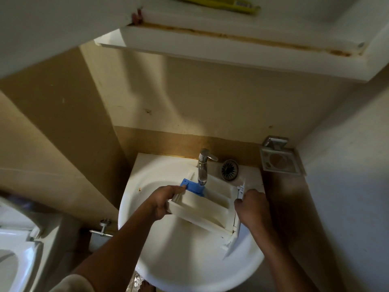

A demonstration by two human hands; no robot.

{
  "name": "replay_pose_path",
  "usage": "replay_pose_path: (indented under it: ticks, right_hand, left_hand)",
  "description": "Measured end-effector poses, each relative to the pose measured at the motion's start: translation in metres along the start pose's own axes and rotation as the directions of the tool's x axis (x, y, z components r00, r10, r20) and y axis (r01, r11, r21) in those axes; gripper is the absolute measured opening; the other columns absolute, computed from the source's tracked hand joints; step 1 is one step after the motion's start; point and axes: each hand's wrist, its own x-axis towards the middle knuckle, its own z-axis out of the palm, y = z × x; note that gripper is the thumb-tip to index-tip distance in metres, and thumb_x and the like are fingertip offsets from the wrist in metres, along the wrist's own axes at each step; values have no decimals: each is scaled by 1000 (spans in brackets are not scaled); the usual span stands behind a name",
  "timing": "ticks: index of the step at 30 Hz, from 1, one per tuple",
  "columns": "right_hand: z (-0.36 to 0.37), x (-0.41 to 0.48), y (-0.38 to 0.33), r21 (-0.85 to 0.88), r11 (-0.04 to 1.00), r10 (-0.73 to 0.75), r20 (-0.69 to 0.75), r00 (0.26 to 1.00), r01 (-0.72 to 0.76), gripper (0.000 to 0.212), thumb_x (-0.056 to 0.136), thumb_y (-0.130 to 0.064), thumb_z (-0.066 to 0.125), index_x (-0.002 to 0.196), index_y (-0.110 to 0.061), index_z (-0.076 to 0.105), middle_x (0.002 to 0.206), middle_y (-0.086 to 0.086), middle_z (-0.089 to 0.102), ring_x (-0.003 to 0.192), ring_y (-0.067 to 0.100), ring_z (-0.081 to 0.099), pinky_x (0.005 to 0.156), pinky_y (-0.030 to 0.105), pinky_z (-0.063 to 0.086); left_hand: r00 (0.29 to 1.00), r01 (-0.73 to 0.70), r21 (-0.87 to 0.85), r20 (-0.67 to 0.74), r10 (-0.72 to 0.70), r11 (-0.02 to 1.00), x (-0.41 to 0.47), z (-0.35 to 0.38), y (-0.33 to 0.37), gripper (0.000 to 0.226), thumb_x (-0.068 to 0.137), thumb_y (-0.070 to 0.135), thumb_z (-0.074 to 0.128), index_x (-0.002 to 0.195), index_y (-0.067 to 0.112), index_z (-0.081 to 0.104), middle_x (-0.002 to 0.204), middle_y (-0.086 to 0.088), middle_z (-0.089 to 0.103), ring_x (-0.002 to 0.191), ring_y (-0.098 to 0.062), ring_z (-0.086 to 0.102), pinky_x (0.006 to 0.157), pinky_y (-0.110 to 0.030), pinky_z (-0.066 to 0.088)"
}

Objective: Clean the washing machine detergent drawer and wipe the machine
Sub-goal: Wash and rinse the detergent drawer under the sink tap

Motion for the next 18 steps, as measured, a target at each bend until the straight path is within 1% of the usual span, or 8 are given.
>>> replay_pose_path:
  ticks: [4, 6, 8, 10, 12, 14, 16, 18]
  right_hand:
    - [6, 2, -15, 41, 998, -42, 25, 999, 41, 31, 86, -18, 61, 61, -10, 44, 65, 3, 53, 54, 16, 49, 39, 17, 23]
    - [8, 3, -23, 57, 998, -41, 33, 999, 39, 34, 86, -19, 60, 57, -13, 42, 59, 0, 51, 49, 11, 46, 39, 18, 22]
    - [8, 7, -27, 76, 997, -36, 41, 999, 33, 30, 86, -20, 60, 60, -11, 48, 60, 2, 56, 48, 9, 47, 39, 18, 23]
    - [8, 12, -30, 105, 994, -35, 56, 998, 29, 22, 85, -21, 62, 68, -7, 57, 66, 6, 65, 50, 13, 55, 39, 16, 27]
    - [8, 16, -31, 130, 991, -40, 61, 997, 32, 20, 83, -23, 63, 76, -5, 64, 68, 8, 69, 54, 17, 63, 39, 16, 34]
    - [5, 19, -31, 142, 989, -34, 66, 997, 25, 21, 82, -23, 64, 76, -3, 65, 66, 8, 68, 56, 19, 67, 42, 18, 43]
    - [2, 23, -31, 148, 989, -26, 68, 997, 15, 21, 81, -23, 64, 72, -4, 65, 62, 7, 66, 53, 19, 66, 47, 25, 55]
    - [0, 26, -30, 135, 991, -34, 76, 997, 24, 22, 81, -24, 65, 71, -4, 65, 62, 7, 66, 52, 19, 67, 52, 31, 59]
  left_hand:
    - [1000, 4, -71, -25, -6, 997, 5, -14, 6, 40, 86, 24, 72, 123, 7, 67, 100, -13, 64, 84, -27, 59, 71, -37, 54]
    - [999, 18, -78, -37, -21, 997, 9, -23, 12, 46, 82, 24, 75, 123, 6, 65, 101, -13, 62, 84, -28, 58, 66, -37, 54]
    - [998, 38, -72, -43, -41, 997, 12, -29, 17, 56, 77, 27, 79, 127, 7, 63, 105, -14, 62, 85, -29, 60, 62, -37, 56]
    - [997, 49, -83, -48, -53, 995, 15, -30, 19, 57, 76, 28, 79, 127, 8, 63, 103, -14, 63, 85, -29, 61, 61, -38, 57]
    - [997, 57, -89, -49, -62, 994, 14, -28, 20, 47, 80, 27, 76, 121, 8, 64, 98, -14, 63, 82, -29, 60, 63, -38, 56]
    - [995, 76, -96, -53, -81, 992, 11, -23, 21, 39, 81, 27, 74, 114, 9, 63, 96, -16, 63, 84, -29, 60, 67, -39, 55]
    - [993, 99, -104, -59, -106, 990, 9, -20, 23, 40, 79, 27, 75, 112, 9, 61, 100, -17, 63, 89, -31, 60, 74, -41, 57]
    - [991, 110, -96, -64, -116, 989, 8, -18, 25, 40, 79, 26, 75, 112, 10, 60, 103, -18, 63, 93, -33, 61, 83, -45, 56]
